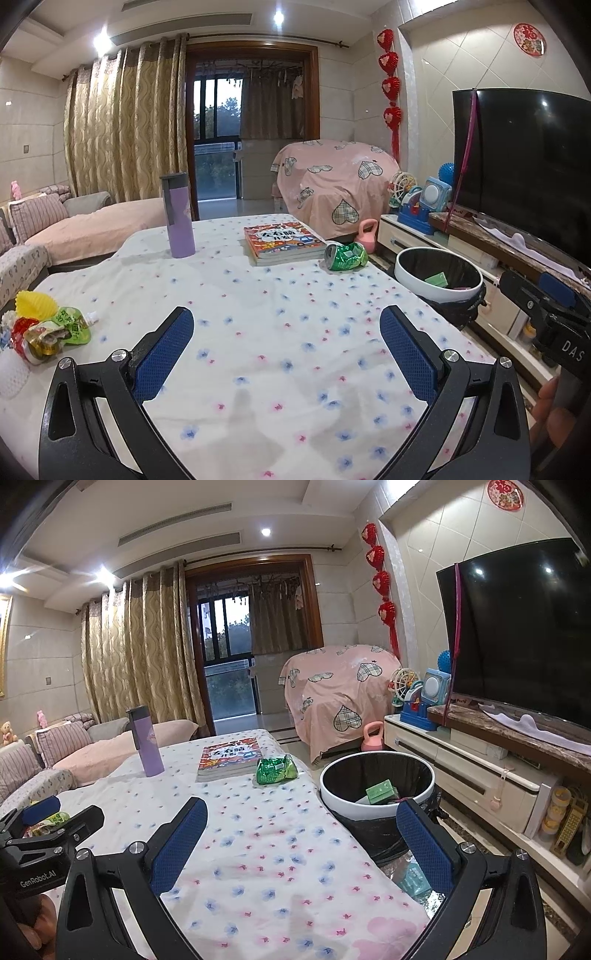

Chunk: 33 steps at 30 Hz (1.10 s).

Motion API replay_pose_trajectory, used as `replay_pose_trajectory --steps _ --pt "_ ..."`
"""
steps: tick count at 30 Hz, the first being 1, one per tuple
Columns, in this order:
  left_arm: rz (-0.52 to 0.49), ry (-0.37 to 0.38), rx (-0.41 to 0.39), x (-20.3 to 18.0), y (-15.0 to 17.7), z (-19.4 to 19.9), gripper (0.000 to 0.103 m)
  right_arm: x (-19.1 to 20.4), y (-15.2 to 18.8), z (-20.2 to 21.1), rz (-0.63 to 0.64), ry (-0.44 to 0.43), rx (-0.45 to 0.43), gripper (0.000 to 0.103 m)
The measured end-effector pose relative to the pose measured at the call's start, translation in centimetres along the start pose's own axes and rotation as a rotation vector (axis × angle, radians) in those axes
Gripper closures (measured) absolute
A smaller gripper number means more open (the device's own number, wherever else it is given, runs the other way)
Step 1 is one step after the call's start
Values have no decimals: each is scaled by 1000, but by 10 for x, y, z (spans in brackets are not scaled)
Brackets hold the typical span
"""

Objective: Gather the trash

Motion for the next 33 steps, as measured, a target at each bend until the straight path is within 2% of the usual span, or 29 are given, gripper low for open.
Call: replay_pose_trajectory --steps 33 --pt "-7 0 29 6 9 -12 0 2 5 -6 -8 -12 46 0"
Point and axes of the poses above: each gripper's, at about its wrist camera, not at the fingertips, and z roughly against the way its jaws point, x to its left, y to its underside, the point moved 9 cm from there along -z, roughly the way its jaws point, and after that the axes turned 7 degrees about y, right-handed, at the moved point
